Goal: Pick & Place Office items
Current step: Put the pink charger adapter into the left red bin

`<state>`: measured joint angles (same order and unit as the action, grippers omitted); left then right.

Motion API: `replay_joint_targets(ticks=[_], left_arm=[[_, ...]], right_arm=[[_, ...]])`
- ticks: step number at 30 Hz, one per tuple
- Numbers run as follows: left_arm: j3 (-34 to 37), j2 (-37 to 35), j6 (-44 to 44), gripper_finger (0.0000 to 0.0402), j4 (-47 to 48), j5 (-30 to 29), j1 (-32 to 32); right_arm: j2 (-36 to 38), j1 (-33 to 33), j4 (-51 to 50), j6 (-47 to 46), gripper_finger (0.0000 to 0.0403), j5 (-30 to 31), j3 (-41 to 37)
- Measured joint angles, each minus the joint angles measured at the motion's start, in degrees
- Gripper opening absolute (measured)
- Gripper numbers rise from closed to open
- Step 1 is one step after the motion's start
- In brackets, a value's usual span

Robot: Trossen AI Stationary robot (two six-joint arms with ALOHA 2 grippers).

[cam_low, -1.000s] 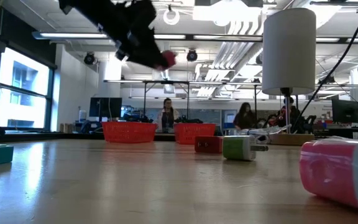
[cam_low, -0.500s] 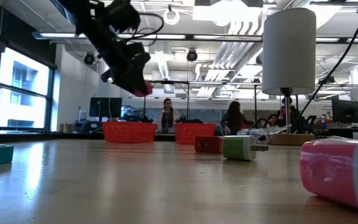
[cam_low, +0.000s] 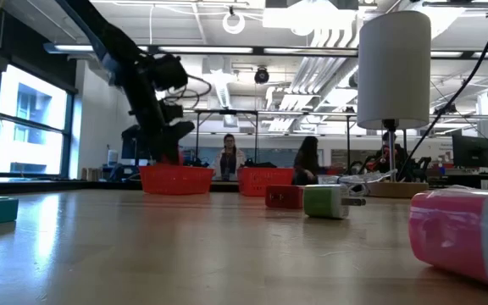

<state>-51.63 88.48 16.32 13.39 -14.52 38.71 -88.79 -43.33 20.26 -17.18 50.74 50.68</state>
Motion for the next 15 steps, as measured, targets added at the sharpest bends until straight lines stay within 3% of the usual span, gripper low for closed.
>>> replay_joint_targets(ticks=[10, 15], left_arm=[[-0.8, 4.6, 0.0, 0.0158, -0.2, 2.6, 0.5], [-0.9, 5.0, -1.3, 0.0182, -0.3, 3.4, 0.4]], right_arm=[[0.0, 2.2, -0.6, -1.1, 0.0286, -3.3, 0.0], [0.0, 2.2, -0.6, -1.2, 0.0286, -3.4, 0.0]])
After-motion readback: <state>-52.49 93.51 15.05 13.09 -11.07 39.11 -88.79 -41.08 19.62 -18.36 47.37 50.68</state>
